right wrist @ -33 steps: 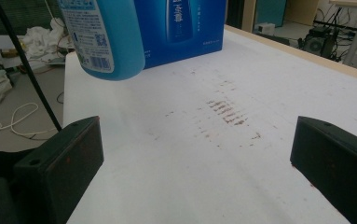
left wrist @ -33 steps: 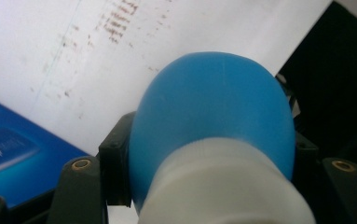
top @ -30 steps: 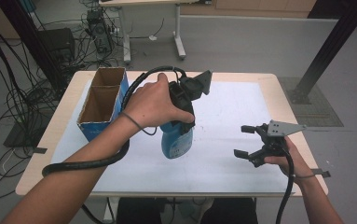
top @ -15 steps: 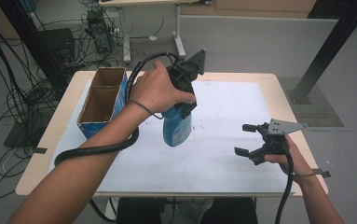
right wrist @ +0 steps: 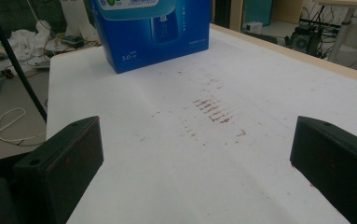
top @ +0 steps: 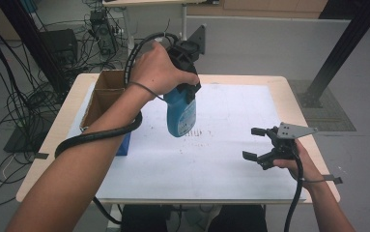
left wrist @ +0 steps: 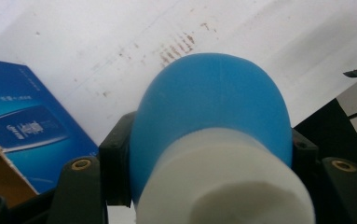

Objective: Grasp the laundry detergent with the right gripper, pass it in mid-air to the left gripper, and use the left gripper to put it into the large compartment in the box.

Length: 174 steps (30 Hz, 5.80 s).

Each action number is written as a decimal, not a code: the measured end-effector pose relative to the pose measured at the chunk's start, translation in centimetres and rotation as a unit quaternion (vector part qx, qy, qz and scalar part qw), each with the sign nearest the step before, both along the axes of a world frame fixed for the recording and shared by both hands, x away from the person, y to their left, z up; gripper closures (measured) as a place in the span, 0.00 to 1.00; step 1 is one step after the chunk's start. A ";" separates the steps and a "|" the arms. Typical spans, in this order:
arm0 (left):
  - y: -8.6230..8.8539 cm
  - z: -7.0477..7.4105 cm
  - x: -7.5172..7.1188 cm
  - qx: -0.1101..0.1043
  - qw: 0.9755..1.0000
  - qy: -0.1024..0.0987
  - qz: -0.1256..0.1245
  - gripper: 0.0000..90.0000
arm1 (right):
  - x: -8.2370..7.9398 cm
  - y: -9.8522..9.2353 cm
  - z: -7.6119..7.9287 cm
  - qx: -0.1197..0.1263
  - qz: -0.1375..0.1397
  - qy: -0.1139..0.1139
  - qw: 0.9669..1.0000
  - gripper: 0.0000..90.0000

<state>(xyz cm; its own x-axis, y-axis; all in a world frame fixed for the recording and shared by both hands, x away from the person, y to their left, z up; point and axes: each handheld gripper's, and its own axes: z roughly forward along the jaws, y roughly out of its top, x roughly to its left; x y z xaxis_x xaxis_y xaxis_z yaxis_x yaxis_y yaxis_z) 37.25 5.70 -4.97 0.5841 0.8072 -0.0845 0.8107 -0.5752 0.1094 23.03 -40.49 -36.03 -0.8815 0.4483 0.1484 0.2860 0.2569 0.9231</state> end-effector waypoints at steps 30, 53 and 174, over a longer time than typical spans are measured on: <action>8.2 4.1 4.0 -0.005 0.986 -0.016 0.165 0.42 | 0.1 0.1 0.2 0.007 -0.009 -0.007 1.000 0.03; 15.3 6.2 4.8 0.041 0.958 -0.029 0.282 0.42 | 0.3 0.3 -0.1 0.012 -0.010 -0.007 1.000 0.03; 18.9 -13.5 6.5 0.079 0.953 0.086 0.279 0.42 | 0.0 1.1 0.0 -0.005 -0.015 0.001 1.000 0.03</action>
